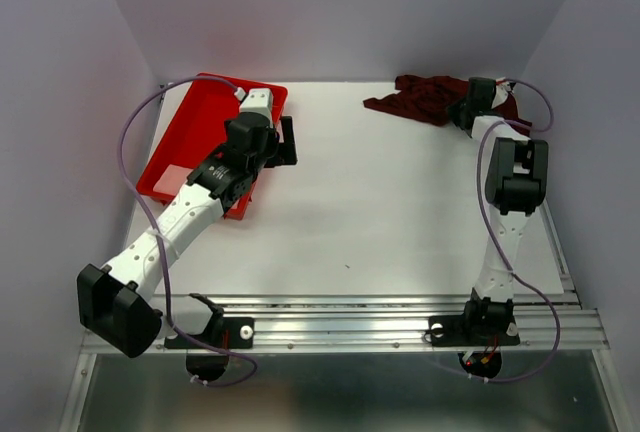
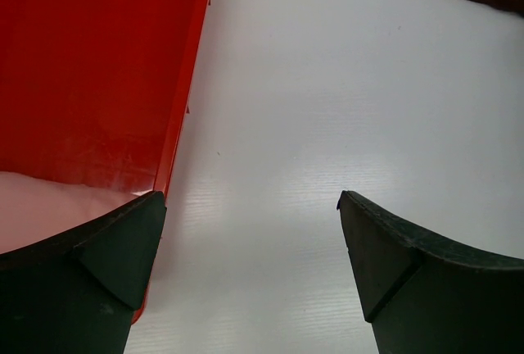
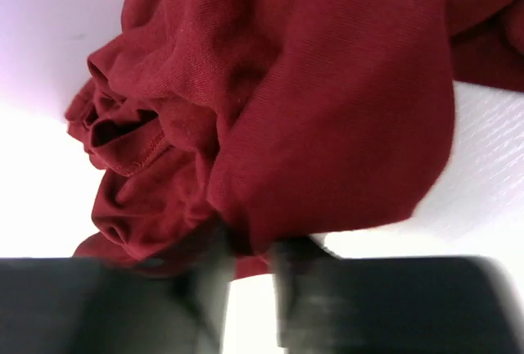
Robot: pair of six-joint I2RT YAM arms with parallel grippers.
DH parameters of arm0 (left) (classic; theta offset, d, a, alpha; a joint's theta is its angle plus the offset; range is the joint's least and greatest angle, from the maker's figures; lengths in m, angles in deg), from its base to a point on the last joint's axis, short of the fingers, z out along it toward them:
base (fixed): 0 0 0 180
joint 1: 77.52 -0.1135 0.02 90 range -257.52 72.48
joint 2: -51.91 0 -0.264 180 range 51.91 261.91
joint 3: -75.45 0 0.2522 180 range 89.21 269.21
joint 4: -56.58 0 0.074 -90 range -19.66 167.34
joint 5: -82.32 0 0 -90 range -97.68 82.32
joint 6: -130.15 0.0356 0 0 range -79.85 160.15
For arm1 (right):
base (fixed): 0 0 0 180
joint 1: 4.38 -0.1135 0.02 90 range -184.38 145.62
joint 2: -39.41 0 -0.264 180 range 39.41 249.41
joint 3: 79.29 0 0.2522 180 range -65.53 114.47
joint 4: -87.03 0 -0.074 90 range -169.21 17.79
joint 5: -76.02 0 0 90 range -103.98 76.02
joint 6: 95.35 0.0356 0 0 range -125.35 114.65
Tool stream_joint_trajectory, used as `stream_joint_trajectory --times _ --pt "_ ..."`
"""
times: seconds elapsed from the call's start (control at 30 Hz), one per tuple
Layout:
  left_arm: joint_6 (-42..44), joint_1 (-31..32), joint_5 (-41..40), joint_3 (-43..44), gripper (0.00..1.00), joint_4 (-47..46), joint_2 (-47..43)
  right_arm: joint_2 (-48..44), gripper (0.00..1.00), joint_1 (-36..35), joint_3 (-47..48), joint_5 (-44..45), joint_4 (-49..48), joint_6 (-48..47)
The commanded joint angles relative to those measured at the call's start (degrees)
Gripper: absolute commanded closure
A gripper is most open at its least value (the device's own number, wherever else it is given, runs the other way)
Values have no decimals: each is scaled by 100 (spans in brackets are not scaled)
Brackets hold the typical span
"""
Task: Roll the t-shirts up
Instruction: Pick up the T-shirt at the corner of the board.
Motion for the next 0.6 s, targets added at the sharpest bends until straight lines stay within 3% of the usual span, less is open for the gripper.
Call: stream_joint_trajectory --times 0.0,0.13,0.33,0.47,0.57 --pt "-66 2 56 209 1 -90 19 -280 99 -5 -111 -72 -361 -53" --pt "-119 -7 153 262 1 -116 72 -885 99 -5 -532 -466 -440 -290" --pt "-128 2 223 297 1 -213 19 -2572 99 -136 -1796 -1249 -475 -431" --pt "-128 11 303 420 1 -152 37 -3855 99 -680 -3069 -1163 -528 -756" --pt "-128 11 276 569 1 -64 107 -5033 99 -1523 -4118 -1058 -598 -678"
